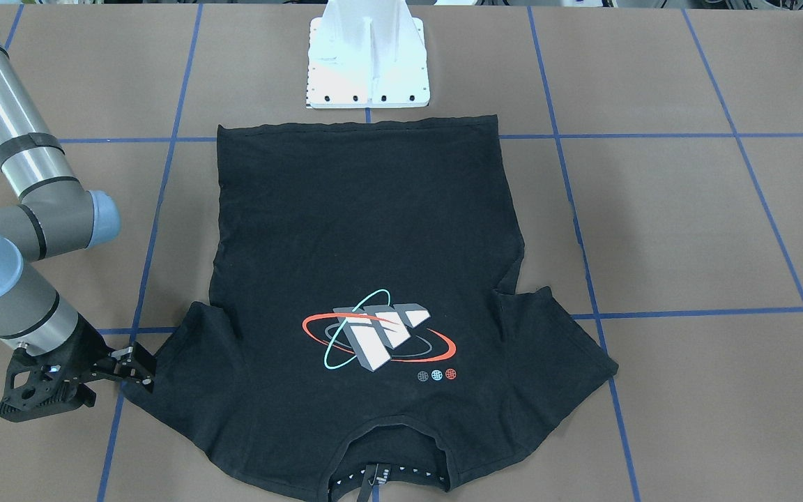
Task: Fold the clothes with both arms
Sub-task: 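Move the right gripper to the sleeve nearest it, then grasp the sleeve edge with the right gripper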
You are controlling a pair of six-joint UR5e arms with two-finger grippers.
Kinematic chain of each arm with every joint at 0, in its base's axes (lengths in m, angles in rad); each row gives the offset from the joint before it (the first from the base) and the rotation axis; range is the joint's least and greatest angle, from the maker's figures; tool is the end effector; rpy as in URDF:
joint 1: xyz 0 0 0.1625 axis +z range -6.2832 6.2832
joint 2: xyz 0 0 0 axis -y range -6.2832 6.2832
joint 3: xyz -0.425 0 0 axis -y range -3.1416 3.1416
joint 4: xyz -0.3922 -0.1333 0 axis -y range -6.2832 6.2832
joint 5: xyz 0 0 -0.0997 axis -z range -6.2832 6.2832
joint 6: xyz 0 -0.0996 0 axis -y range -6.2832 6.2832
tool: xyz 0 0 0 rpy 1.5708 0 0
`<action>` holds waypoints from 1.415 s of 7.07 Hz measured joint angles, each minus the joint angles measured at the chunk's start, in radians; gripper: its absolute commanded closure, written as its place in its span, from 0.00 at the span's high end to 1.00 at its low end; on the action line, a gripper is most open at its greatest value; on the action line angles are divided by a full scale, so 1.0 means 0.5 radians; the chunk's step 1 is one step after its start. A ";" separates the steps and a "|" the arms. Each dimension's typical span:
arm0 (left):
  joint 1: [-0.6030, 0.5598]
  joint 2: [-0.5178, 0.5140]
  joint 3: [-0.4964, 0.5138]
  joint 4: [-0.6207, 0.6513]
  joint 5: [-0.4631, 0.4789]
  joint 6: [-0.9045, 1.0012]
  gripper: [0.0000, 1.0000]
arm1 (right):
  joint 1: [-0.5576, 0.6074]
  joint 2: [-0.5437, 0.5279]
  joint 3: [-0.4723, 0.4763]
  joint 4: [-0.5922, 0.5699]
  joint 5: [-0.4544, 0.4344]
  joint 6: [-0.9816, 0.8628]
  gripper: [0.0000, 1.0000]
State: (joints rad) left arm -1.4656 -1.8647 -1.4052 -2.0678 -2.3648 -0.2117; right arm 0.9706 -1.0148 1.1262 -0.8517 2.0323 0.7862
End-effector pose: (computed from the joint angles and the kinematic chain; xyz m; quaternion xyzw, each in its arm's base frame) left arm 0.0046 -0.6368 0.5173 0.2221 0.4081 0.0721 0.8826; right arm -0.3486 -0.6668 0.4664 0.1684 -0.4119 -0.0091 0.8955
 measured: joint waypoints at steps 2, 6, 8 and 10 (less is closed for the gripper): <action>0.000 -0.003 0.000 0.000 -0.001 0.000 1.00 | -0.011 0.000 -0.034 0.000 0.000 -0.004 0.78; 0.000 -0.004 -0.002 0.000 -0.001 0.000 1.00 | -0.031 -0.008 -0.054 -0.002 0.011 -0.004 0.65; 0.001 -0.004 0.000 0.000 -0.001 0.000 1.00 | -0.045 -0.011 -0.058 -0.004 0.008 -0.005 0.65; 0.001 -0.009 0.000 0.001 -0.001 0.000 1.00 | -0.049 -0.015 -0.061 -0.007 0.007 -0.004 0.37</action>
State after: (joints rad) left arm -1.4652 -1.8693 -1.4052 -2.0675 -2.3654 -0.2117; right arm 0.9459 -1.0223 1.0957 -0.8554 2.0360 0.7842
